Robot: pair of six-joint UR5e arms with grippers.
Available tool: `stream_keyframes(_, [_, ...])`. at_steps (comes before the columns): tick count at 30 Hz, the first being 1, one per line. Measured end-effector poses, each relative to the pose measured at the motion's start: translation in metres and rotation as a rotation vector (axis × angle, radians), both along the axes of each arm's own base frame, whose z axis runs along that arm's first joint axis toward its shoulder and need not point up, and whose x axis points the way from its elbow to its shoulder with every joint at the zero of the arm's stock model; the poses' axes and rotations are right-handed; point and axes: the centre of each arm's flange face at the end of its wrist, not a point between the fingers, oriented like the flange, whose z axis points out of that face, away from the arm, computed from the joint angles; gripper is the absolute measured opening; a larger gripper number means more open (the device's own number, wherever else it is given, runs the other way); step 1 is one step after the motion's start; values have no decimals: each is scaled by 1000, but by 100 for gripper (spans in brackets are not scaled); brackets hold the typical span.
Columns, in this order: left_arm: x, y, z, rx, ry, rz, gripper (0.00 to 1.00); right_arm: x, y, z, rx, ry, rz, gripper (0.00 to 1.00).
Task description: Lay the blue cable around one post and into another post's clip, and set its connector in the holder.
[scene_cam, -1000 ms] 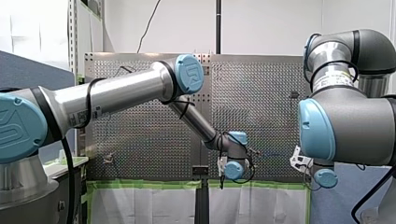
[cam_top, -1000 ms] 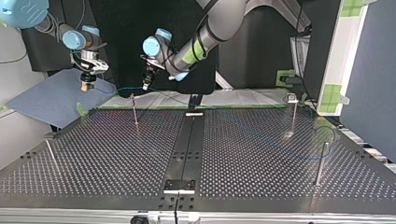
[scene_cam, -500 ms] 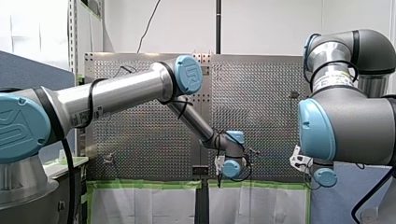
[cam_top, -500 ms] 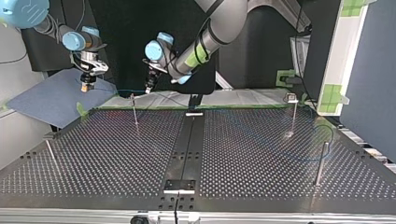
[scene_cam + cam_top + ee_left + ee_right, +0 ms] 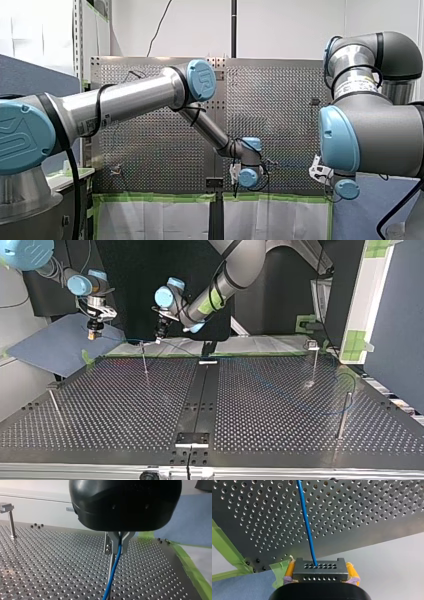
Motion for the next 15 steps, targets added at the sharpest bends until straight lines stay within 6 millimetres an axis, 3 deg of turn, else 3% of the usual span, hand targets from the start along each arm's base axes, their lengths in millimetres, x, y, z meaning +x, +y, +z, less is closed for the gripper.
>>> stream_keyframes(15, [3,3,0,2,2,5,0,2,-2,1,-3,1,4,0])
